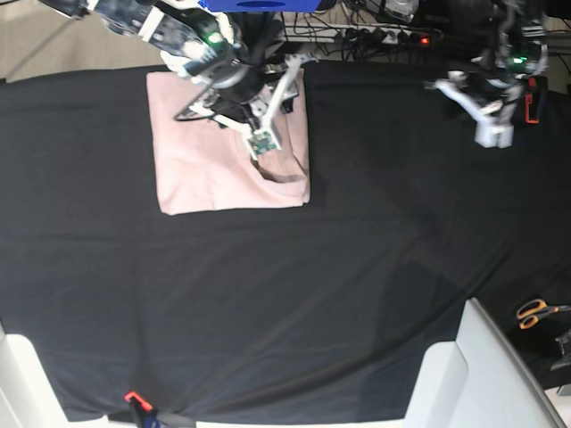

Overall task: Fold the T-shirt properly
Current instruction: 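Release the fold and raise the right gripper off the shirt, then move the left gripper to the folded shirt's edge and grasp it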

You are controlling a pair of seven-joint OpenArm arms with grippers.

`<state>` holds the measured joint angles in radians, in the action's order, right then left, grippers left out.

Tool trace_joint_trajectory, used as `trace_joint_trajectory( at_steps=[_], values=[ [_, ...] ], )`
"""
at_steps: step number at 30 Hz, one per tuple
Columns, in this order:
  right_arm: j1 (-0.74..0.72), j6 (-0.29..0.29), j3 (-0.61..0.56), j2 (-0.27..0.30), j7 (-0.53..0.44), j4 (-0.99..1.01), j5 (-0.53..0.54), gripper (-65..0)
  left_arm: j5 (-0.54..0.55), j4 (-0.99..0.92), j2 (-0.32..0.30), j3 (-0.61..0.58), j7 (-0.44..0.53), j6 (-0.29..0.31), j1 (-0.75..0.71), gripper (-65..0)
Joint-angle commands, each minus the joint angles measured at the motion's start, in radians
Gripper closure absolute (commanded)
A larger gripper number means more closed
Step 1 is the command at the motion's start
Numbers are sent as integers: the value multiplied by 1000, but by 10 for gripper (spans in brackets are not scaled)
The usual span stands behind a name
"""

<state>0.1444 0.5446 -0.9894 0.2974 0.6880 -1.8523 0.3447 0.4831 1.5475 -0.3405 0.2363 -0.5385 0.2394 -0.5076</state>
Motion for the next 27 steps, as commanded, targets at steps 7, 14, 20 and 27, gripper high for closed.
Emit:
trace_joint_trajectory(
  at_steps=[7,14,20,27],
  values=[
    [54,71,194,89,-24,-40,-8,-252,9,147,185,-22,-134,36,20,0],
    [143,71,401,145,-24,-40,-8,-252,150,61,214,-5,-139,449,65,-400],
    [188,70,488,158,-26,-39,-8,-251,285,-144,200,-18,-139,459,137,-650],
    [189,70,487,158,-26,-37,-8,-251,291,-269,223,-67,-139,459,220,-650]
  ],
)
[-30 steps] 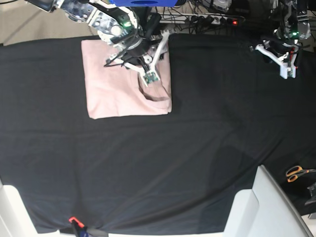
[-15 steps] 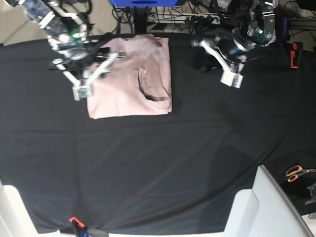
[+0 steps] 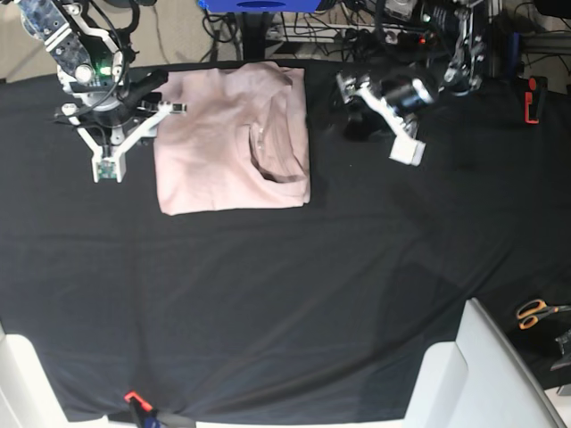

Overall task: Fold the T-shirt properly
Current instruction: 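Move the left gripper to the folded shirt's edge and grasp it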

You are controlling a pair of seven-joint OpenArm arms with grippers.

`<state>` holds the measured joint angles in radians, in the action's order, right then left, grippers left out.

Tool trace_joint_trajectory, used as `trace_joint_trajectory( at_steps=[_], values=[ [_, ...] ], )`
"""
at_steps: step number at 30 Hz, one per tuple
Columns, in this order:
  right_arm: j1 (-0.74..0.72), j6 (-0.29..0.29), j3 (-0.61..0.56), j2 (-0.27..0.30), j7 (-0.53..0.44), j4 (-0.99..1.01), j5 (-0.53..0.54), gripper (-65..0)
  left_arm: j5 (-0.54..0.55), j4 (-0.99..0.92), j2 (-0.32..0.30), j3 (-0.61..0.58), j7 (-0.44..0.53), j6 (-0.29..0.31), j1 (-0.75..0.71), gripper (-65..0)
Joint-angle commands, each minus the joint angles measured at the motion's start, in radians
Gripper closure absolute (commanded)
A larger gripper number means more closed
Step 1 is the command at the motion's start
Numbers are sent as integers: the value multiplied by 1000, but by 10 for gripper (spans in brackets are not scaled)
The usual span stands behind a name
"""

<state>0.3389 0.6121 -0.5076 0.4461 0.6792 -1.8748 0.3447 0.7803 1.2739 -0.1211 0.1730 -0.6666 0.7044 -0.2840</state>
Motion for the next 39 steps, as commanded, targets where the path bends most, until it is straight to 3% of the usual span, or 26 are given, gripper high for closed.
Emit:
trace_joint_trajectory(
  at_steps=[1,9,13,17,19,23,28,31,35,39],
  values=[
    [-4,2,5,9,-17,-15,-8,-251,-8,-7,7,-19,-11,-6,9,-650],
    [-4,2,5,9,-17,-13,-8,-251,-14,-139,50,-166,-6,-6,91,-650],
    [-4,2,5,9,-17,-13,-8,-251,-20,-216,64,-178,49,-6,116,-650],
    [-4,2,11,4,-17,-13,-8,-251,-106,-257,93,-178,63,-6,141,-648],
    [-4,2,11,3,-17,-13,-8,-251,-154,-259,111,-177,64,-6,144,-591],
    [-4,2,13,3,-17,-13,-8,-251,-232,-264,140,-177,64,-6,164,-372],
    [-4,2,14,3,-17,-13,-8,-251,-243,-250,140,-168,58,-6,171,0],
    [-4,2,14,3,-17,-4,-8,-251,-244,-204,114,-177,29,-6,170,0],
    [-5,2,16,3,-42,34,-8,-251,-249,-75,96,-175,-98,-6,170,0],
    [19,2,16,1,-111,53,-8,-251,-249,65,33,-178,-224,-6,203,0]
  ],
)
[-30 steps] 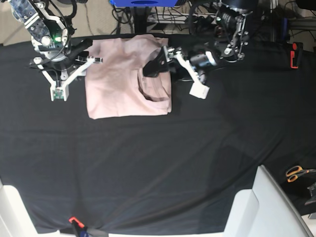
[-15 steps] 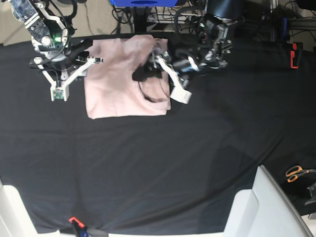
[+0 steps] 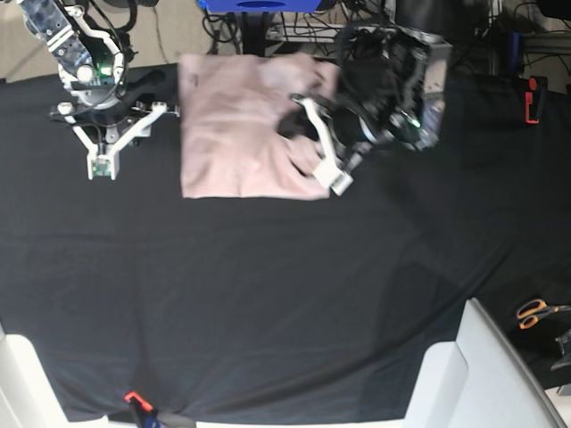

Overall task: Fold the T-shirt properly
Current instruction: 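Move the left gripper to the folded shirt's edge and grasp it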

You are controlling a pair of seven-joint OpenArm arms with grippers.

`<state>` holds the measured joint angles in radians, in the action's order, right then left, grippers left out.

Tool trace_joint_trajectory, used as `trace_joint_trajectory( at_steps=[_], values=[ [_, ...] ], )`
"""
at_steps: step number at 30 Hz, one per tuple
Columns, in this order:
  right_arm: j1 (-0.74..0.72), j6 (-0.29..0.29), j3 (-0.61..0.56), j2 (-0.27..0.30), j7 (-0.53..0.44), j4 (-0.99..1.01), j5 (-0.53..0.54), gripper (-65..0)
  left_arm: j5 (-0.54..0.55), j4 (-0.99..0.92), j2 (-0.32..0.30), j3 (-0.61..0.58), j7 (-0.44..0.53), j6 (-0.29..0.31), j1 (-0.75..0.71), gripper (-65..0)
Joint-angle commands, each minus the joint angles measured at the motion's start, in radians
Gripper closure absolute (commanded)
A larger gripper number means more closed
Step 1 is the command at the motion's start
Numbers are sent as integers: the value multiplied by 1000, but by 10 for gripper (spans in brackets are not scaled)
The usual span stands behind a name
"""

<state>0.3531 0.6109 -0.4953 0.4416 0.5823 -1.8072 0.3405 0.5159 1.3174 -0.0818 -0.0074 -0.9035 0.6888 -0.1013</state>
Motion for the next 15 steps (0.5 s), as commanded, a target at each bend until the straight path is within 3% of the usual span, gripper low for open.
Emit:
trace_joint_trajectory(
  at_steps=[1,4,8,12,15],
  values=[
    [8,4,4,6,-25,-16,-4,-251,16,29,-23,1,-15,9,35,0],
    [8,4,4,6,-28,-18,-4,-251,16,29,-95,-107,-81,9,124,0],
    [8,4,4,4,-28,-24,-1,-251,-1,-29,-197,-412,-87,9,271,0],
    [8,4,4,3,-28,-26,1,-251,-87,-123,-206,-655,-84,9,409,0],
    [8,4,2,-17,-26,-26,1,-251,-194,-146,-194,-754,-82,9,475,0]
  ],
)
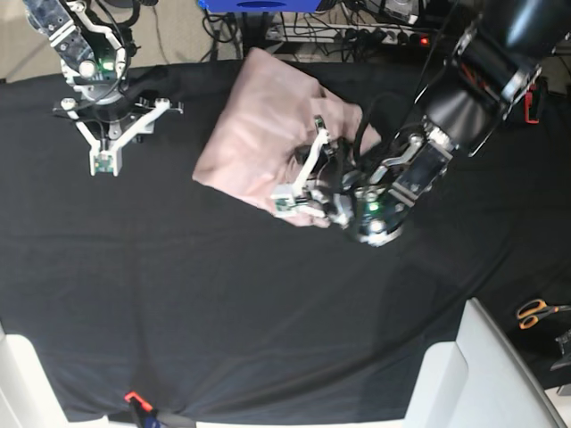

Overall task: Fold the T-shirt properly
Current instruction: 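Move the left gripper to the folded shirt's edge and grasp it, then pull the grasped shirt edge with the left gripper to square the bundle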

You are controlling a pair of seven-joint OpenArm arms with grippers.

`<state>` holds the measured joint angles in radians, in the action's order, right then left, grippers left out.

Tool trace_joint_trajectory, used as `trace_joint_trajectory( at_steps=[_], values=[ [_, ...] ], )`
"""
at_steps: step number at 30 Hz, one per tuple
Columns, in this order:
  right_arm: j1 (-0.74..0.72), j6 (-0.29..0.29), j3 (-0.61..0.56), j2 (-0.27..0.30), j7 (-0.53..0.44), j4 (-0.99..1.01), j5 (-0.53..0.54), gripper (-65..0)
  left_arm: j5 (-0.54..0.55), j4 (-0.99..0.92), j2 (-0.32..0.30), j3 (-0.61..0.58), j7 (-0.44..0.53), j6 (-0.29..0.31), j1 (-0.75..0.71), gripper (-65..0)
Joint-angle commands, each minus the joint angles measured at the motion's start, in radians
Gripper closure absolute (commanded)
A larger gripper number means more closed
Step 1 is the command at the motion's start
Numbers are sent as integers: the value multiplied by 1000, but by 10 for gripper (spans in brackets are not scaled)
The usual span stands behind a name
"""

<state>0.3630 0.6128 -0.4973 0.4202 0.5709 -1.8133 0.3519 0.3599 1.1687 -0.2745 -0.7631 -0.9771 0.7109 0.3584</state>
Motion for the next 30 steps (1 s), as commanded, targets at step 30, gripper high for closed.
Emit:
trace_joint_trajectory(
  at_steps=[30],
  values=[
    [-8,3,30,-2,-12,-12,-11,-251,-640,-2,211,-221,225,-13,144,0]
  ],
)
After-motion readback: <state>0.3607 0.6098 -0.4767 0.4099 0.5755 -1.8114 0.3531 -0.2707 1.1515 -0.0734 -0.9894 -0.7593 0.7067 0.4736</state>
